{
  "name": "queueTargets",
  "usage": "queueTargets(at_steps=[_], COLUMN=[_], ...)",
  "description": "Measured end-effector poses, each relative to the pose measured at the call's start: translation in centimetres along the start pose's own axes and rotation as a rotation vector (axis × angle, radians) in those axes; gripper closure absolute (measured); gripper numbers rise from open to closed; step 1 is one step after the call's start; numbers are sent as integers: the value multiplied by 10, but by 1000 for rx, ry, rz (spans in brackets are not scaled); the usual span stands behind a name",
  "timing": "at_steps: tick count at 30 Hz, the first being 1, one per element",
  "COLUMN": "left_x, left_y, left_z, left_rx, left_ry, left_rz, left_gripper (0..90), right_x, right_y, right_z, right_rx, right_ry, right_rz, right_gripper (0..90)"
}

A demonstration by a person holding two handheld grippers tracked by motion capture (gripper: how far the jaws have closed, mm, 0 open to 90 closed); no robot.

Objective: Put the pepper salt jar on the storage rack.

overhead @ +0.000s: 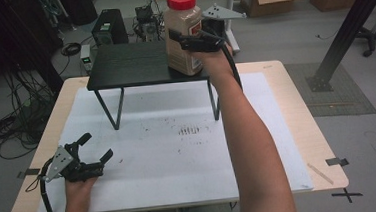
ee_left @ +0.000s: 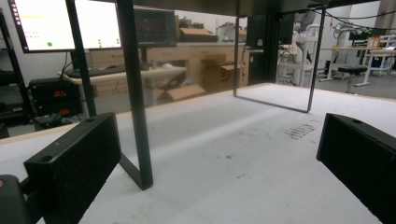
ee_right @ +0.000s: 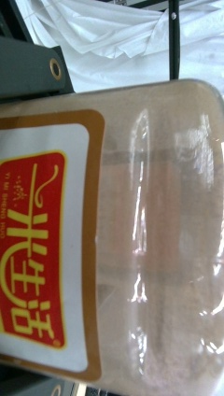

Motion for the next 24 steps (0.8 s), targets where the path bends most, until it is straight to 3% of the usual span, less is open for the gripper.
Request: queueTargets(at_steps=[8, 24], left_x=[0, 0], left_y=[0, 0], left_z=[0, 0], left_rx=[-1, 0], left_ry=[0, 0], left_rz=[-1, 6], left_gripper=[2, 2], right_x=[2, 3], right_y=[-1, 1], right_z=[1, 8], right_rx=[2, 20], right_ry=[17, 33], right_rz=[0, -11], right_gripper=[160, 109])
Point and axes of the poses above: each handheld gripper's, and its own axes: z roughly backward along the jaws, y roughly out of its underside, x roughly to its left, the point moved 3 cm from there along -z, roughly forward along the jaws, and after that the axes turned 2 degrees about -x, right-handed, at the moved point
